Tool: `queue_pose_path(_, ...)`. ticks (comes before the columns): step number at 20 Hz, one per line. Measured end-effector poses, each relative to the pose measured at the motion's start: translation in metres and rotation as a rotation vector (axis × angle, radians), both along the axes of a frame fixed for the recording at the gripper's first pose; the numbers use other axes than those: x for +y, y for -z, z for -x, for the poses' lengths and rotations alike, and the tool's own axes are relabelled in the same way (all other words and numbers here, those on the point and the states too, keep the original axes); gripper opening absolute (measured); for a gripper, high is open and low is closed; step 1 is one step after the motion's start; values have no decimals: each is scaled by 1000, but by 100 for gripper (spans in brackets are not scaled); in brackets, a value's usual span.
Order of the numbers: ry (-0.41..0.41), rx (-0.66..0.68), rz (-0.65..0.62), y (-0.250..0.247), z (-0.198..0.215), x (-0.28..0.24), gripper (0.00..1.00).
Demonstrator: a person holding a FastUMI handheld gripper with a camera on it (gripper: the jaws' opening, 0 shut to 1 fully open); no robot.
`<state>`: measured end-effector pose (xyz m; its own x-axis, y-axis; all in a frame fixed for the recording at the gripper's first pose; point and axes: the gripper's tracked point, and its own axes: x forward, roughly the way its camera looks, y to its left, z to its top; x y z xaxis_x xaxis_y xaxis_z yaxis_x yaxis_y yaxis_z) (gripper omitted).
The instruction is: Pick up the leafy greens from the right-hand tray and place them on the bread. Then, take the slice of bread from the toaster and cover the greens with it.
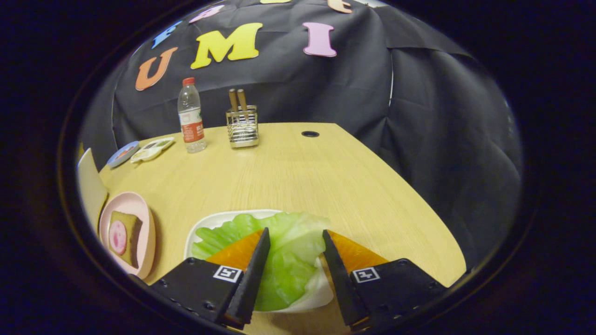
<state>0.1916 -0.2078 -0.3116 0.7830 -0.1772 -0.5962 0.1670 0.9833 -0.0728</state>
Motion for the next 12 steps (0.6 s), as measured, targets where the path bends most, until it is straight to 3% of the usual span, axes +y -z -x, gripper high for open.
queue_pose_path(4, -1, -21, 57, -6, 1, -4, 51)
queue_pose_path(6, -7, -16, 64, -4, 4, -5, 21)
queue_pose_path(8, 3, -29, 80, -7, 1, -10, 21)
queue_pose_path(10, 5, -21, 84, -7, 6, -11, 6)
queue_pose_path(12, 17, -59, 85, -21, 10, -13, 6)
